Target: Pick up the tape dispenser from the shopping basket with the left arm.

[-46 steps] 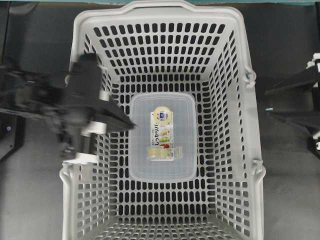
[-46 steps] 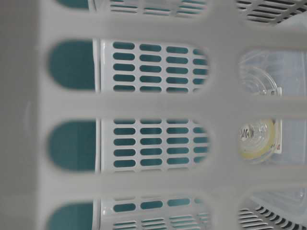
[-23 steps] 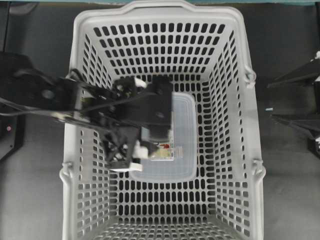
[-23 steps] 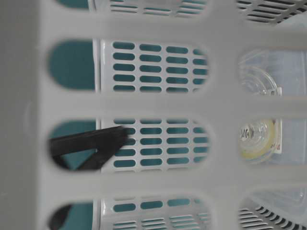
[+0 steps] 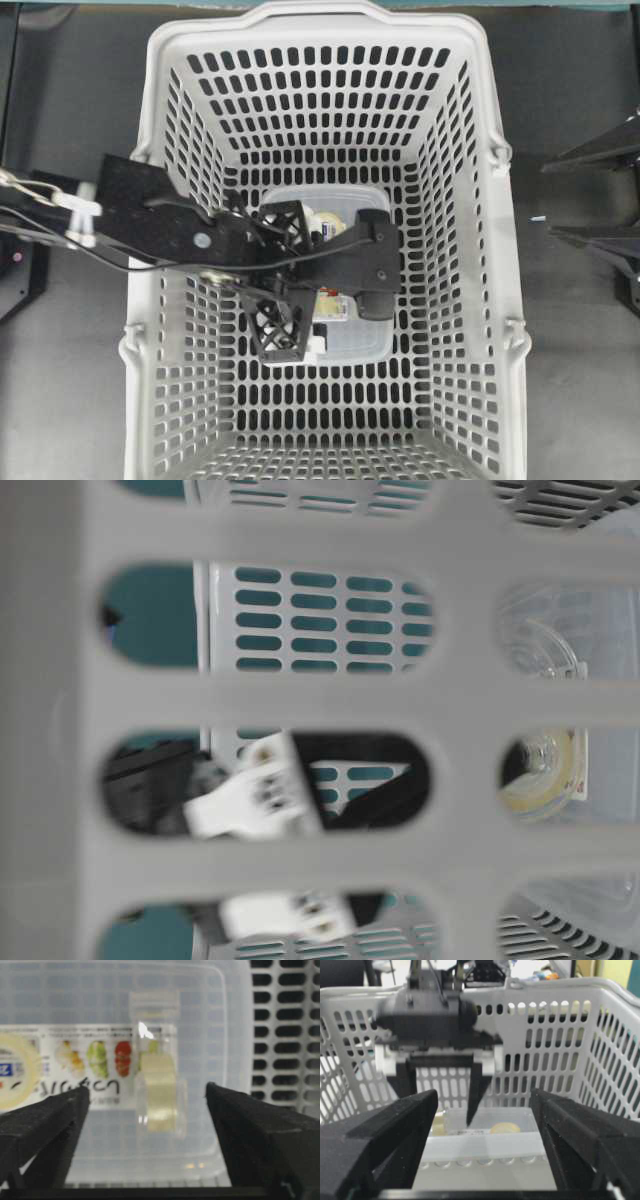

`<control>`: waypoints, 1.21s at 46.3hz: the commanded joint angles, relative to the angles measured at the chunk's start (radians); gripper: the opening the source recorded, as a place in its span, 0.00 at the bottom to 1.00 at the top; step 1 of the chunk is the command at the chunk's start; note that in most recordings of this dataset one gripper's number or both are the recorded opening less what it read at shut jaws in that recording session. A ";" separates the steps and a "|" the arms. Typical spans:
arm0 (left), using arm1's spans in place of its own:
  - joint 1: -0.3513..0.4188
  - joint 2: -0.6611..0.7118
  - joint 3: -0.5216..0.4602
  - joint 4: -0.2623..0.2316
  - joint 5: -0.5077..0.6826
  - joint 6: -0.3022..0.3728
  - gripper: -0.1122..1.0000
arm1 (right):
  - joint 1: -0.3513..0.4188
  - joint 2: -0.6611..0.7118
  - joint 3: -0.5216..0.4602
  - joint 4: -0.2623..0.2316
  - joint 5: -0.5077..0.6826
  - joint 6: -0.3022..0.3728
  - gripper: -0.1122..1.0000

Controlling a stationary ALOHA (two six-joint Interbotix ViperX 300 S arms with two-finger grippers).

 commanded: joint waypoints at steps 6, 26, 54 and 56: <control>-0.003 -0.003 -0.014 0.003 -0.009 -0.003 0.81 | -0.002 0.005 -0.006 0.003 -0.011 -0.002 0.75; 0.000 -0.074 -0.324 0.002 0.299 0.006 0.35 | -0.002 -0.002 -0.003 0.003 -0.005 -0.002 0.75; -0.002 -0.006 -0.611 0.003 0.603 0.055 0.35 | -0.002 -0.003 -0.002 0.003 -0.009 -0.002 0.75; 0.000 -0.006 -0.606 0.003 0.604 0.055 0.35 | -0.002 -0.003 -0.002 0.003 -0.009 -0.002 0.75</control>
